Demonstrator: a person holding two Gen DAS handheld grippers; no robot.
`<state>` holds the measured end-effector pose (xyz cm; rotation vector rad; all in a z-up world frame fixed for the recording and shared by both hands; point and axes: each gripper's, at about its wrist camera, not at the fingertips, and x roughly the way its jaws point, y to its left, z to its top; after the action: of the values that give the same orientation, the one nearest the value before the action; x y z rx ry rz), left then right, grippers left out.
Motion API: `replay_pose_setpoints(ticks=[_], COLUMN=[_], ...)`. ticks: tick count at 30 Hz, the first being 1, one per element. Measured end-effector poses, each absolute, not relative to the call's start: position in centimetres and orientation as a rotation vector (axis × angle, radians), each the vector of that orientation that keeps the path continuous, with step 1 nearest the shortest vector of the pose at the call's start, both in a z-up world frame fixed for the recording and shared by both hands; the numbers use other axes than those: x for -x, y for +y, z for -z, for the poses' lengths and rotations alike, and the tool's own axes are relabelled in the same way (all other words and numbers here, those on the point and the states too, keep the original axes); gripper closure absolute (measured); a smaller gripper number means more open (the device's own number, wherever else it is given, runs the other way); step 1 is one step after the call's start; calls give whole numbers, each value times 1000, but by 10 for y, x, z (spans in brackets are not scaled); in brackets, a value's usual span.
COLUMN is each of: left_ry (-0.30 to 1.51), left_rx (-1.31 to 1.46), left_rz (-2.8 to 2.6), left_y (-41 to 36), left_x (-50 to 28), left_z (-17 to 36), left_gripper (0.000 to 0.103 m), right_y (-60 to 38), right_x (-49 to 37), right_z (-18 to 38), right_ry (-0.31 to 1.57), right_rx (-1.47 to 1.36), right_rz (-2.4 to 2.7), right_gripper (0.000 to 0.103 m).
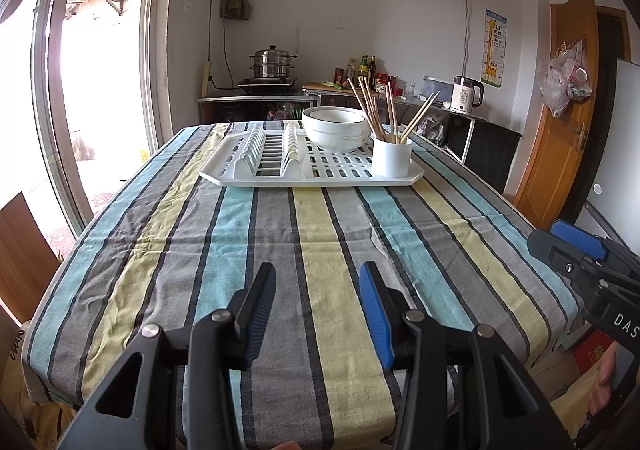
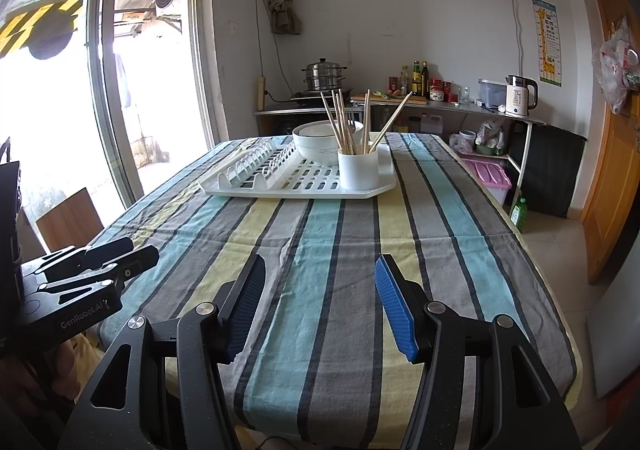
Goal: Organize utensils
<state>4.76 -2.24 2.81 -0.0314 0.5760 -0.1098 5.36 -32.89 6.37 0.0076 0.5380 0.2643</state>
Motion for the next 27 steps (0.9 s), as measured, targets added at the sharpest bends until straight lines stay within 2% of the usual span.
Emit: replay_pose_setpoints(ticks=[27], left_ry=[552], left_rx=[25], left_rz=[106], left_y=[-26], left_x=[-42], left_z=[-32], left_gripper=[56], right_y=[-329], right_x=[-53], right_z=[-64], right_ry=[538], right_rx=[-7], right_rz=[-265], right_gripper=[45])
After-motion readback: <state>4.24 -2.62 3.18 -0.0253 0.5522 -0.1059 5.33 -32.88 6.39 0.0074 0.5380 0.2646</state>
